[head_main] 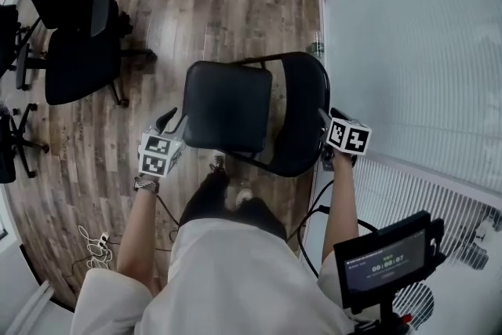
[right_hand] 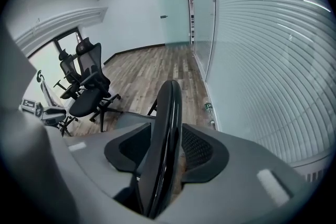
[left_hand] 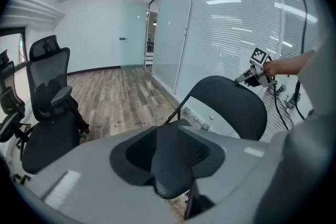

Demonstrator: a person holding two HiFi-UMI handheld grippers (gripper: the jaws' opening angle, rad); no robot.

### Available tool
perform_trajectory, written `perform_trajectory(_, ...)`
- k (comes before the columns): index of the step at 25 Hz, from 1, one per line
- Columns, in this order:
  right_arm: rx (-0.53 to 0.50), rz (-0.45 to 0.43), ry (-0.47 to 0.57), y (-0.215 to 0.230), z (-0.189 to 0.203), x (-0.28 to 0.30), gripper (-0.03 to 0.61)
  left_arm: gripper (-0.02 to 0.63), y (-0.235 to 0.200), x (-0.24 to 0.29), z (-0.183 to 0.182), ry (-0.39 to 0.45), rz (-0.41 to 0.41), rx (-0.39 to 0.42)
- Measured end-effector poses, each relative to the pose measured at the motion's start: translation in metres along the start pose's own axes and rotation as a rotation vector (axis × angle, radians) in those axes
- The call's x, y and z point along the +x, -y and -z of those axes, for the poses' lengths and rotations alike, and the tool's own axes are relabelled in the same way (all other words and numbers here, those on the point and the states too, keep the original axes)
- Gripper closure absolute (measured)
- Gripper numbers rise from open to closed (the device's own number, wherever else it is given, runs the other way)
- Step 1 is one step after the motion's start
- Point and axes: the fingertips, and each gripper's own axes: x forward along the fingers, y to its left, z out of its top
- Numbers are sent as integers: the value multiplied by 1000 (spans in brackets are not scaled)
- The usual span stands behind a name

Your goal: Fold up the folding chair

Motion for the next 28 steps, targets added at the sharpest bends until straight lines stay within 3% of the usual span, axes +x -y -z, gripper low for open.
perform_trajectory(7,13,-22,-49,6,9,5,400,489,-39,7,23,-4,10,-87)
perform_trajectory(14,43,-41,-52,13,13,6,402,477,-39,31,58,-52,45,-137)
perform_trajectory(21,40,-44,-56,16,16,5,408,467,-54,62,100,-123,21,-224)
perform_trajectory(28,-1,-66,-49,17,19,5,400,459,-62,99,129,-172,39,-267)
